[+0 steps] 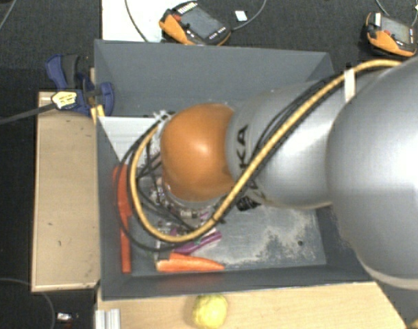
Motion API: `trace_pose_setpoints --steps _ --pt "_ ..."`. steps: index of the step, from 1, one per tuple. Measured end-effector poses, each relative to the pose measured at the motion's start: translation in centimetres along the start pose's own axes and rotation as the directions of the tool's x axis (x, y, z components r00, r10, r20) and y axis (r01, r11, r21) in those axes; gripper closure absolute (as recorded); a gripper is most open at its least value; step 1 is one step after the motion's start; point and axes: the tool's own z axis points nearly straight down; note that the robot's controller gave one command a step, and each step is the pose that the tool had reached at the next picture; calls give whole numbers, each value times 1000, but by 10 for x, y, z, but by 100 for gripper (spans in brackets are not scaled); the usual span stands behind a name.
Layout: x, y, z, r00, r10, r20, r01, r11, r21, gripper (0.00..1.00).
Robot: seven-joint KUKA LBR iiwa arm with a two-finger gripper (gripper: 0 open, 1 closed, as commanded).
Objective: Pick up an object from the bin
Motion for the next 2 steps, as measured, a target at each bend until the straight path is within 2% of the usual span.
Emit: trace_pose_setpoints --steps 1,2 --pt "-2 -1 -4 1000 6 7 -6 1000 -2 0" --pt "-7 -88 82 984 -178 14 178 984 0 0"
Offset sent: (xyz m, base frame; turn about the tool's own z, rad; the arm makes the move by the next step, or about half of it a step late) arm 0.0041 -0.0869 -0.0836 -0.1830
